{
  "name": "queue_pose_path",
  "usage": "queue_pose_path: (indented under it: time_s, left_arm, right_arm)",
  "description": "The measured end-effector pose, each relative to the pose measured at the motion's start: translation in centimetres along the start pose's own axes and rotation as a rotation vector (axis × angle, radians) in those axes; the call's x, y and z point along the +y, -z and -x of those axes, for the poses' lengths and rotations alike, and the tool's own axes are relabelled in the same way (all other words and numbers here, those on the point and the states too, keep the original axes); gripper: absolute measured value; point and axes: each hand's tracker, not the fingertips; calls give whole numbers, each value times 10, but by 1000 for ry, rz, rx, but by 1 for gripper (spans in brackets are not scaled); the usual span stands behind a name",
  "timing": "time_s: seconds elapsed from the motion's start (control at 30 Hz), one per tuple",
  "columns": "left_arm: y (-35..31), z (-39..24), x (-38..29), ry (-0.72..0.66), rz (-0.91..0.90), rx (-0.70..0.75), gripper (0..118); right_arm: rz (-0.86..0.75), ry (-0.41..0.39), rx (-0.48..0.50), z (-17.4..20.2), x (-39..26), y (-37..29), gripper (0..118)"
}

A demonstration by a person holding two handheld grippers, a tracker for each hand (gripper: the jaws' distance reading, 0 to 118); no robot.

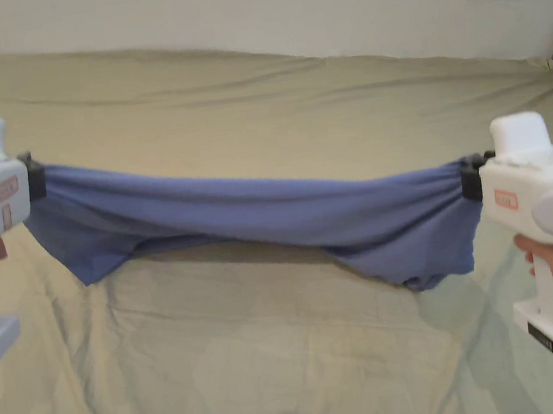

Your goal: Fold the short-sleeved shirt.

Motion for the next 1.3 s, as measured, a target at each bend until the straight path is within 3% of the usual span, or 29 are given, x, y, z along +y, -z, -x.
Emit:
queue_pose_path:
  time_s: [0.17, 0.3, 0.6, 0.7, 0.8, 1.2, 1.3]
  left_arm:
    - [-21, 6, -72, -17, 99, -27, 0]
    - [-54, 0, -135, 96, 213, -54, 0]
    - [-110, 6, -235, 278, 443, -96, 0]
    - [-130, 6, -254, 421, 414, -47, 0]
    - [-142, 14, -263, 409, 434, -69, 0]
    - [-155, 11, -303, 525, 562, -106, 0]
    - [-152, 12, -298, 478, 577, -124, 0]
  right_arm:
    - [89, -16, 44, 18, -67, -33, 6]
    - [165, -76, 89, 26, -122, -65, 6]
    - [381, -36, 153, 44, -204, -148, 6]
    - [462, -8, 153, 40, -217, -165, 6]
    - [520, 48, 178, 31, -225, -184, 6]
    - [796, -39, 208, 43, -257, -199, 6]
    - [846, -5, 191, 49, -269, -184, 6]
